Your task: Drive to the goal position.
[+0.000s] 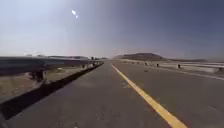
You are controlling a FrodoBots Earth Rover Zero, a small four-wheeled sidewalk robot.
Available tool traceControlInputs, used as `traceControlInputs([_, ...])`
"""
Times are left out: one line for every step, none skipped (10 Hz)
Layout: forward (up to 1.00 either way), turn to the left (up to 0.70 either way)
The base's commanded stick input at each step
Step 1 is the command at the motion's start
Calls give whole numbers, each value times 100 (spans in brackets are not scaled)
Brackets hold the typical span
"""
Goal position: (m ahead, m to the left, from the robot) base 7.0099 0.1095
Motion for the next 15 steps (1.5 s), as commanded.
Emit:
traceControlInputs([50, 0])
traceControlInputs([50, 0])
traceControlInputs([50, 0])
traceControlInputs([50, 0])
traceControlInputs([50, 0])
traceControlInputs([50, 0])
traceControlInputs([50, 0])
traceControlInputs([50, 0])
traceControlInputs([50, 0])
traceControlInputs([50, 0])
traceControlInputs([50, 0])
traceControlInputs([50, 0])
traceControlInputs([50, 0])
traceControlInputs([50, 0])
traceControlInputs([50, 0])
